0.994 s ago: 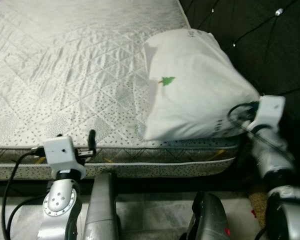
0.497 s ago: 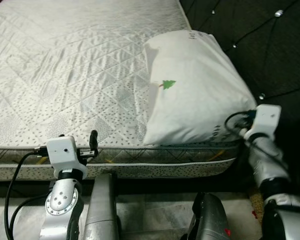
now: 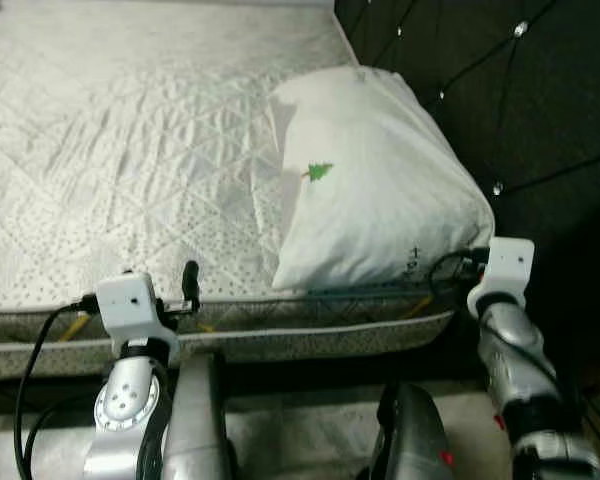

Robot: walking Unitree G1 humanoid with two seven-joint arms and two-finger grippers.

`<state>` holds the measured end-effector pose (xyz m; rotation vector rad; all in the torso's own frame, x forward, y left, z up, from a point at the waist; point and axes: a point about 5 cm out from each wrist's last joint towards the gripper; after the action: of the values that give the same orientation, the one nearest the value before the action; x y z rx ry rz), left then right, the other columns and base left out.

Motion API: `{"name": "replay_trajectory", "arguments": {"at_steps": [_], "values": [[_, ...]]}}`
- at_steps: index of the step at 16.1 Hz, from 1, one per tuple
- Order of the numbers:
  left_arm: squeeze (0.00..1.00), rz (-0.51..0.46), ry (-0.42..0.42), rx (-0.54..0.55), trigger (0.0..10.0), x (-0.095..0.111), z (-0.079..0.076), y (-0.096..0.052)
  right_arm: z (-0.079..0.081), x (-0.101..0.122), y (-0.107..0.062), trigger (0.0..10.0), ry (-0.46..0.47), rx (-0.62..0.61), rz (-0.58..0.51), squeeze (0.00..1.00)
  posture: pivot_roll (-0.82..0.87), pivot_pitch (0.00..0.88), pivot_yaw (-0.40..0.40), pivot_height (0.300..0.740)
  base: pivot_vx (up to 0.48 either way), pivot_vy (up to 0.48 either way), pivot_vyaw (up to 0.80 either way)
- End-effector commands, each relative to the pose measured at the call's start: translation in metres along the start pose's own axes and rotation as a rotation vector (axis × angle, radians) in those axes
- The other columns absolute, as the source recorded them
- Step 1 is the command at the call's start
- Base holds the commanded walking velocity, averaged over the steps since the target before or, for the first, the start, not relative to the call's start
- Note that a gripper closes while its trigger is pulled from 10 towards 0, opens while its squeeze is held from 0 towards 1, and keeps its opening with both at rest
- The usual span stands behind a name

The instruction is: Clean up the room

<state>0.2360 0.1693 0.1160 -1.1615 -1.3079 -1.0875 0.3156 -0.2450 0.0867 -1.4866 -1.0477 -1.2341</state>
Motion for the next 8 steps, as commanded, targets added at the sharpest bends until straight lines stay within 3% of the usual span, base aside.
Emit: {"name": "replay_trajectory", "arguments": {"at_steps": [1, 3, 4, 8], "values": [[0.0, 0.008, 0.002, 0.009, 10.0, 0.0, 0.001, -0.002, 0.005, 0.001, -0.006, 10.0, -0.01, 0.017, -0.023, 1.0, 0.0, 0.085, -0.055, 0.529, 0.0, 0.0, 0.0], [0.0, 0.005, 0.002, 0.001, 10.0, 0.0, 0.0, -0.002, 0.01, 0.001, -0.012, 10.0, -0.018, 0.043, -0.042, 1.0, 0.0, 0.088, -0.051, 0.529, 0.0, 0.0, 0.0], [0.0, 0.005, -0.024, 0.003, 10.0, 0.0, 0.001, -0.003, 0.021, 0.004, -0.023, 10.0, -0.007, 0.095, -0.081, 1.0, -0.01, 0.086, -0.046, 0.529, 0.0, 0.0, 0.0], [0.0, 0.004, 0.003, 0.017, 10.0, 0.0, 0.002, -0.003, 0.053, 0.025, -0.046, 10.0, 0.009, 0.266, -0.209, 1.0, -0.01, 0.082, -0.038, 0.529, 0.0, 0.0, 0.0]]}}
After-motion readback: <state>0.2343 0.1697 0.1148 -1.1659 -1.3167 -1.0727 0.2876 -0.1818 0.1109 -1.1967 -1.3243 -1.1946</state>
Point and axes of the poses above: a point about 5 cm out from each wrist's last joint towards the gripper, its own y axis pointing out of the wrist towards the gripper, its own x axis along the axis of the wrist's last joint, z = x × y, and after that the axes turned 1 degree about y, right-handed
